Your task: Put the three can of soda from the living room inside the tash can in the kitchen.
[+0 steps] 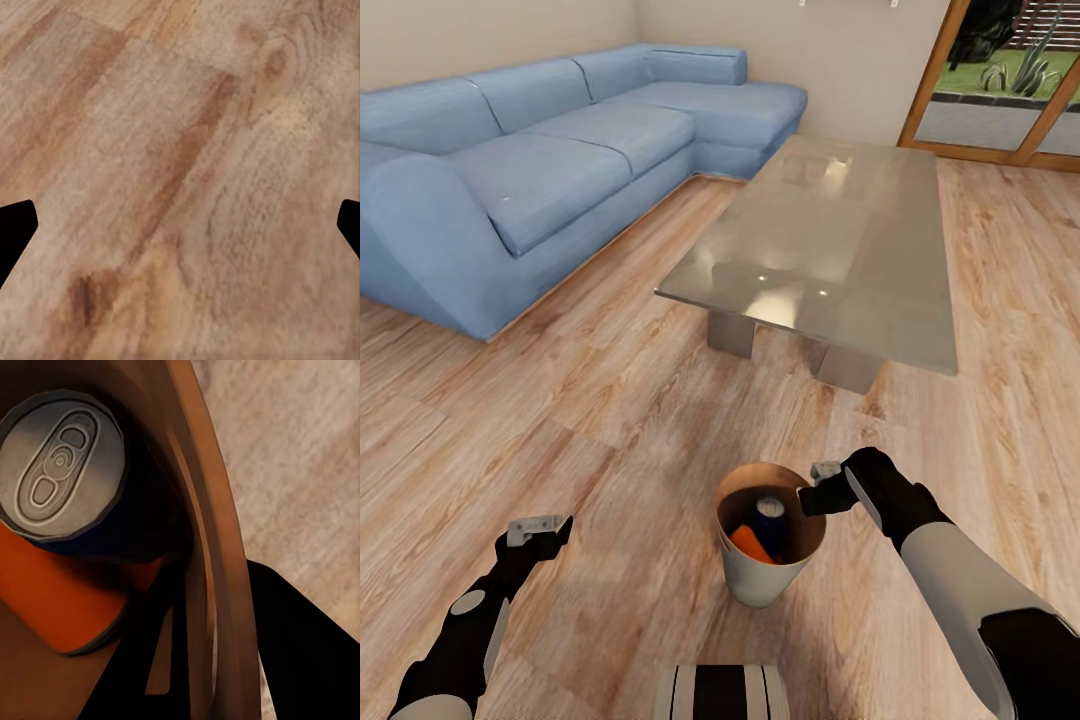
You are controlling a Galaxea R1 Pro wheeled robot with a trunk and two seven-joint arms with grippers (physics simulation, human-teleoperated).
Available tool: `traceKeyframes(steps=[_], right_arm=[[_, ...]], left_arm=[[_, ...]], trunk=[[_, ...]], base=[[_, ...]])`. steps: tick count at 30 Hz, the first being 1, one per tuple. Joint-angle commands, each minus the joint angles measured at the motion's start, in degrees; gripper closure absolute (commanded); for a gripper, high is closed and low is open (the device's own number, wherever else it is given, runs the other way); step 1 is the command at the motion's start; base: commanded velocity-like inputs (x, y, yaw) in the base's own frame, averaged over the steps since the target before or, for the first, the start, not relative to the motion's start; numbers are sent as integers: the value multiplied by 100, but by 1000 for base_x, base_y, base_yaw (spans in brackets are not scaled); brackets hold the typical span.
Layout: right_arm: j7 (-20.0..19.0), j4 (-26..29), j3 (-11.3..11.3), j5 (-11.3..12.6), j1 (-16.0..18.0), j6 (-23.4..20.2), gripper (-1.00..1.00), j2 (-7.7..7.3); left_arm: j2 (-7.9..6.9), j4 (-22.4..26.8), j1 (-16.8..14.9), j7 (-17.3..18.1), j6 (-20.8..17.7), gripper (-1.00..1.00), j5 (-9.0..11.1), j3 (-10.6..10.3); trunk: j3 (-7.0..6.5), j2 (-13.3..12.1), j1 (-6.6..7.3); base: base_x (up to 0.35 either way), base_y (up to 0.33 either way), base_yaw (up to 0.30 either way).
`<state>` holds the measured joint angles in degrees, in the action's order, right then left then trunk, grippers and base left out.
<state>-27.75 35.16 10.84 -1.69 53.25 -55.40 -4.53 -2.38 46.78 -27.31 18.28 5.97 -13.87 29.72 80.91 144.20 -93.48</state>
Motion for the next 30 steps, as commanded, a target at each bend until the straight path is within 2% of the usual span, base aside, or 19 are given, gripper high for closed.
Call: traceKeyframes(steps=[1, 7, 8, 26, 30], right_arm=[[24, -352, -16, 90, -8, 278, 100, 25], [28, -352, -20, 89, -8, 280, 100, 22], [27, -352, -20, 87, -8, 279, -100, 22], [8, -347, -21, 94, -8, 283, -100, 22], [-268, -342, -21, 70, -8, 284, -100, -7]], left_arm=[[1, -2, -2, 0, 1, -100, -2, -1], [1, -2, -1, 0, 1, -100, -2, -1], [1, -2, -1, 0, 1, -100, -2, -1], [1, -2, -2, -1, 1, -100, -4, -1], [1, -2, -2, -7, 1, -100, -9, -1]], trunk=[[2, -1, -3], [2, -1, -3], [2, -1, -3], [2, -1, -3], [2, -1, -3]], base=[[0, 0, 0], [0, 0, 0], [0, 0, 0], [0, 0, 0], [0, 0, 0]])
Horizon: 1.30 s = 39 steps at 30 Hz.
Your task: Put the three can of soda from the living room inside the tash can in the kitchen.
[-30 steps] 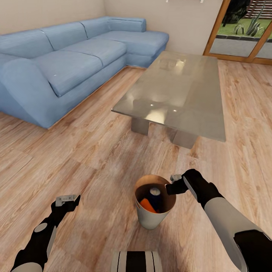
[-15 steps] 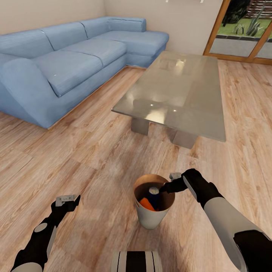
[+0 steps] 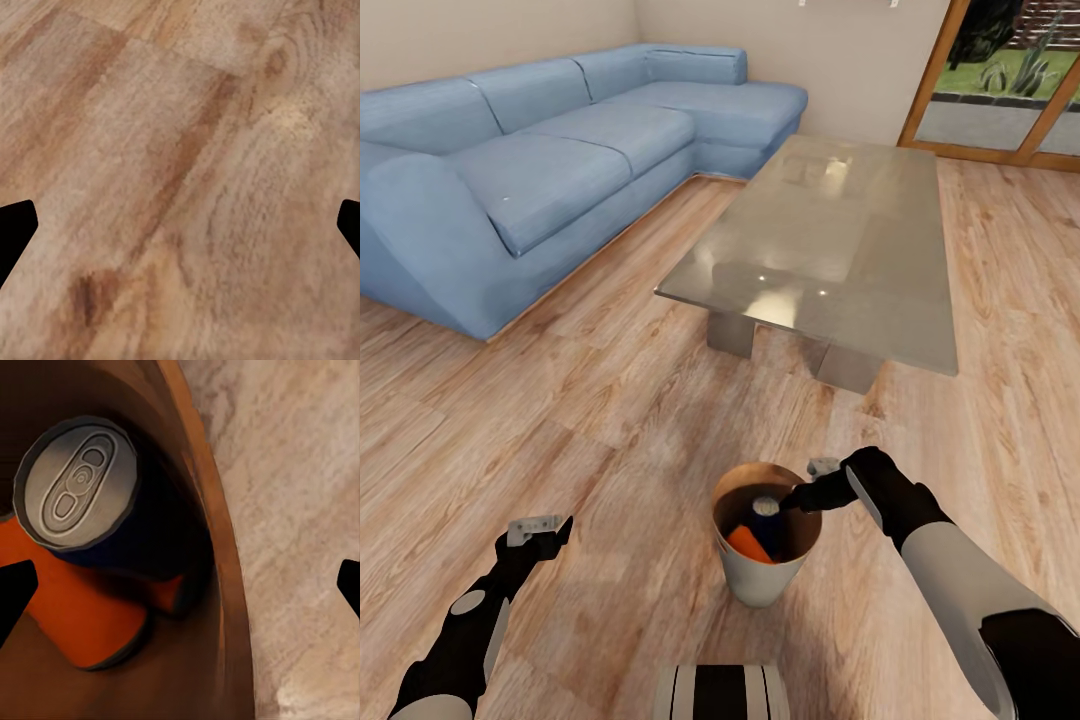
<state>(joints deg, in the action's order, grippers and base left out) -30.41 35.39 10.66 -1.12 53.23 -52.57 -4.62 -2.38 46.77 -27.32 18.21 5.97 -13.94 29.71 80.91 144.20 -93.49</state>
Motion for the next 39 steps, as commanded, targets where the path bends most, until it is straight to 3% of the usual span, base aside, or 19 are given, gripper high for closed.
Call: traceKeyframes(steps=[1, 6, 39], right_arm=[[-45, -357, -1, 12, -5, 1, -100, -15], [-212, -198, 13, 7, -31, 1, -100, -85], [-220, -173, 19, -1, -41, 1, -100, -83]], left_arm=[[1, -1, -1, 0, 1, -100, -2, -1], [1, -1, -1, -6, 1, -100, -3, -1], [1, -19, -1, -11, 1, -100, -12, -1]], trunk=[[1, -1, -2], [-65, -5, 6], [-796, -49, 91]], base=[[0, 0, 0], [0, 0, 0], [0, 0, 0]])
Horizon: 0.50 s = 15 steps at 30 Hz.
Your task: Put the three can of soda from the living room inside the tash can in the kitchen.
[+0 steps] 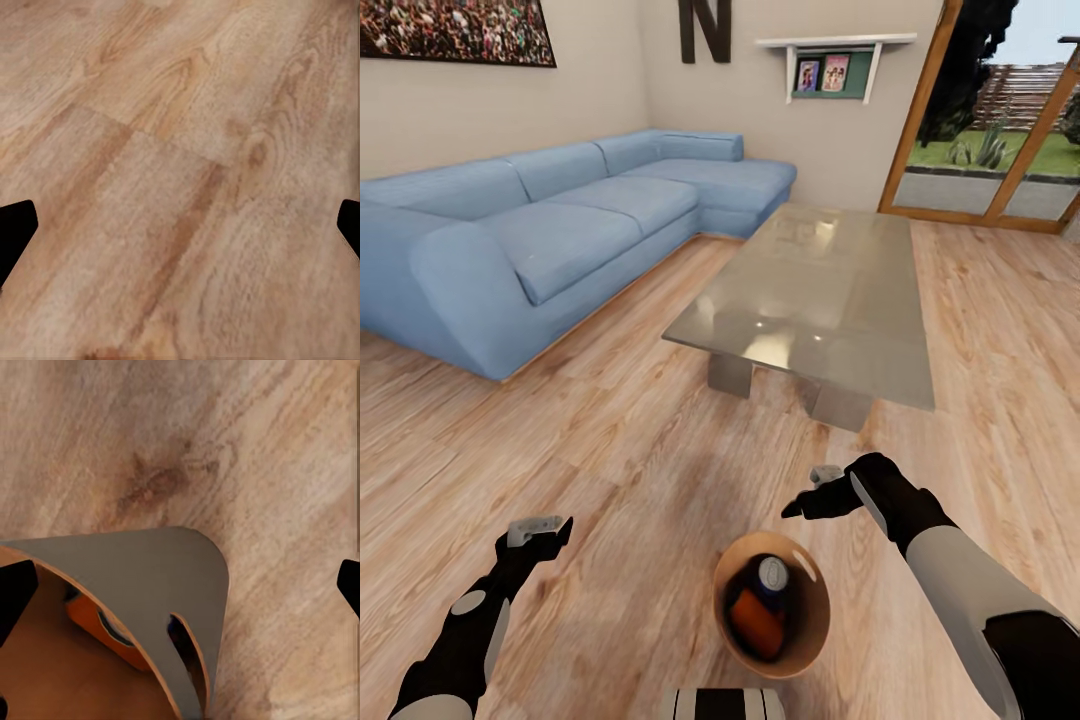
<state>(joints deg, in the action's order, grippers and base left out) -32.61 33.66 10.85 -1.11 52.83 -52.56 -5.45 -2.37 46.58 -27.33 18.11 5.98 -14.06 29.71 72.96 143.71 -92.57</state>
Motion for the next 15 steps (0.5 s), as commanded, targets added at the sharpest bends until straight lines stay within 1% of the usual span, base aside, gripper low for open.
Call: traceKeyframes(steps=[1, 10, 15], right_arm=[[0, 0, -1, -2, 0, 0, -100, 0], [0, -4, 3, -9, 0, 0, -100, 0], [0, -8, -1, -11, 0, 0, -100, -4]], left_arm=[[0, 0, 0, 0, 0, -100, -1, 0], [0, 0, 0, 3, 3, -100, 3, 0], [0, 0, 0, 3, 1, -100, -5, 0]], trunk=[[-23, -2, 2], [-23, -2, 2], [-23, -2, 2]], base=[[0, 0, 0], [-12, 0, 0], [-213, 0, 0]])
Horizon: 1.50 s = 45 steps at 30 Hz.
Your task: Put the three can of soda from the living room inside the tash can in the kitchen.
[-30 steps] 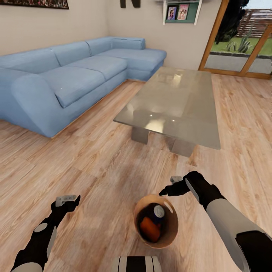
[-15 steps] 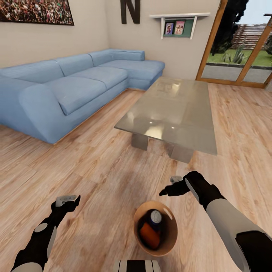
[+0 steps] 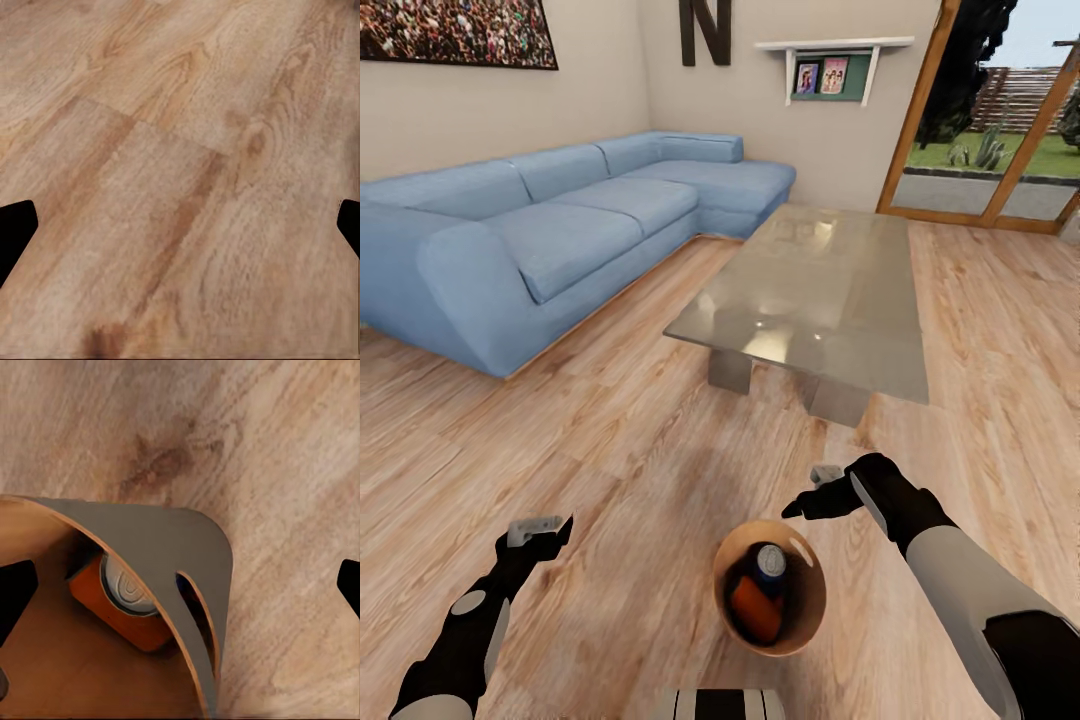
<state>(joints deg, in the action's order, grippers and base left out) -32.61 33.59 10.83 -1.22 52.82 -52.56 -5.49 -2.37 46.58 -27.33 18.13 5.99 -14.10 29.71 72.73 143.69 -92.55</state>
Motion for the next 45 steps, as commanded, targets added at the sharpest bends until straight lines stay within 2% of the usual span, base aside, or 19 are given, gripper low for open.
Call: traceKeyframes(steps=[1, 8, 23, 45], right_arm=[[0, 0, 0, 0, 0, 0, -100, -1], [0, 3, -2, -1, 0, 0, -100, 0], [-5, 6, -2, -1, 0, 0, -100, -1], [-8, 5, -2, -1, 0, 0, -100, -1]], left_arm=[[0, 0, 0, -1, 0, -100, -1, 0], [0, 0, 0, -2, -1, -100, 2, 0], [0, 0, 5, -5, 2, -100, 10, 0], [0, 0, 0, -193, -139, -100, -5, -8]], trunk=[[0, 0, 0], [0, 0, 0], [0, 0, 0], [-487, -29, 57]], base=[[-270, 0, 0], [-259, 0, 0], [-29, 0, 0], [0, 0, 0]])
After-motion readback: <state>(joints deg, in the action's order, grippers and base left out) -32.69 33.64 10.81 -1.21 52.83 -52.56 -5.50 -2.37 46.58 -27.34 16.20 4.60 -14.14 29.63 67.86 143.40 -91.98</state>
